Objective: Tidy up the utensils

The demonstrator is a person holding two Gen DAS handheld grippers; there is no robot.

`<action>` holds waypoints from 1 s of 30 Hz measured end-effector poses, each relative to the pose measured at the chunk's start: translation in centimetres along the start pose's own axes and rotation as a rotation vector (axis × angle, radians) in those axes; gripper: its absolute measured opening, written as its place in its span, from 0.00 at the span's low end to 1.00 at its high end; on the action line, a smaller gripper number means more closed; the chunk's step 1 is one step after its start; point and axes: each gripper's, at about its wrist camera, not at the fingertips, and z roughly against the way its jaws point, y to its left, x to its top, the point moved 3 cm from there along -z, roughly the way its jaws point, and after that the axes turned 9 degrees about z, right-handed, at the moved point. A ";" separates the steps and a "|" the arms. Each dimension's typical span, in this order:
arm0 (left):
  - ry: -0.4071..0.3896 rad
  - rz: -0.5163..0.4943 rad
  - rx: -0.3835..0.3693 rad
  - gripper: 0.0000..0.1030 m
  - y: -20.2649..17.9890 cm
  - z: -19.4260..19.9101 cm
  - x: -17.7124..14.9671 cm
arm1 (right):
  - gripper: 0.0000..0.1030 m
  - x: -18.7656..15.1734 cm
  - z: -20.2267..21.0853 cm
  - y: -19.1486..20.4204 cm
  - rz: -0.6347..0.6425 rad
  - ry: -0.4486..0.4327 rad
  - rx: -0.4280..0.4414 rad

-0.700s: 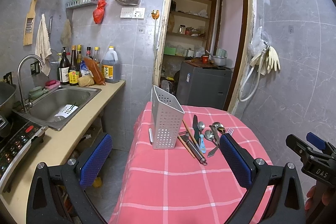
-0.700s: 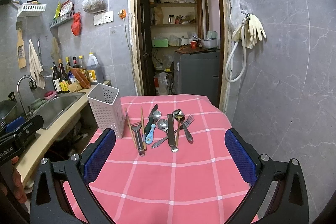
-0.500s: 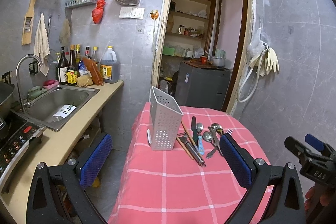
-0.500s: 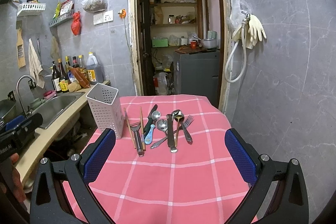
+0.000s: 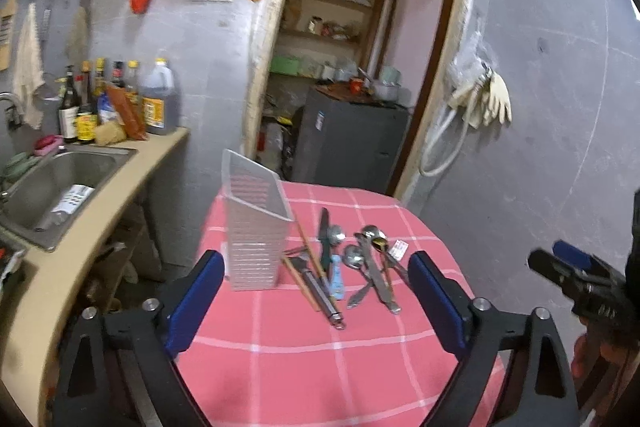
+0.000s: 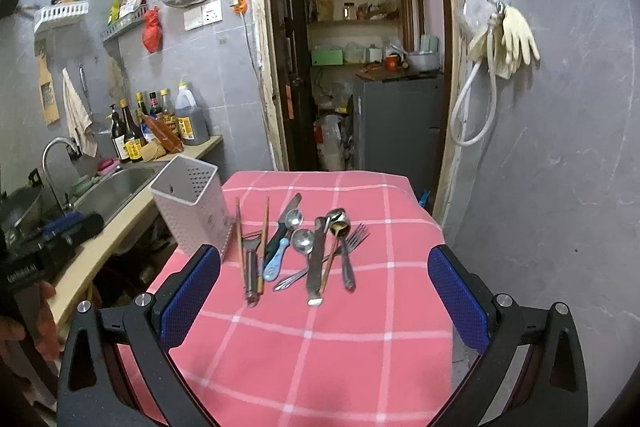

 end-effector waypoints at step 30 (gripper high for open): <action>0.480 0.113 0.129 0.27 -2.2 -33.4 -0.1 | 0.25 -1.3 -36.9 -4.5 -0.138 0.485 0.566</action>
